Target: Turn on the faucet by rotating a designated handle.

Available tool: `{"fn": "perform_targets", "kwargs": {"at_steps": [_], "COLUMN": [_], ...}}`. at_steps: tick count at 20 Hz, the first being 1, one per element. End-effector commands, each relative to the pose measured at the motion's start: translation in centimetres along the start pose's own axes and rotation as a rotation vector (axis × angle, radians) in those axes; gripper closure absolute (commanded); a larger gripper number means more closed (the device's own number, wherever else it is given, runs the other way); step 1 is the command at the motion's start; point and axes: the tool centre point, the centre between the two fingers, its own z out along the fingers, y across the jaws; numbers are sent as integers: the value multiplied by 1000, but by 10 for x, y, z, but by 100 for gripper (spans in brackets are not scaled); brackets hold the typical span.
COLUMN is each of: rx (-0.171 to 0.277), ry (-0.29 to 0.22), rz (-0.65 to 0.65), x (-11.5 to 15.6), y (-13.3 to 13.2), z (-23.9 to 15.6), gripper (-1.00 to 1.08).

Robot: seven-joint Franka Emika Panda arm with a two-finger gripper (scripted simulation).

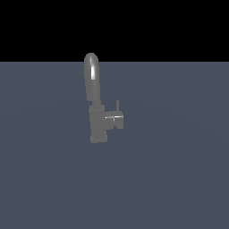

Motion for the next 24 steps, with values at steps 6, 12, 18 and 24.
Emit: {"fn": "perform_targets", "kwargs": {"at_steps": [6,12,18,24], "rx": [7,36,87,160], "ry": [-9,-45,-109,-200], "rz": [8,38,92,168], "x": [3,16,38,69], "y": [0,-2,-3,-4], "z": [1,5,14,29], "gripper": [108,108,108,108]}}
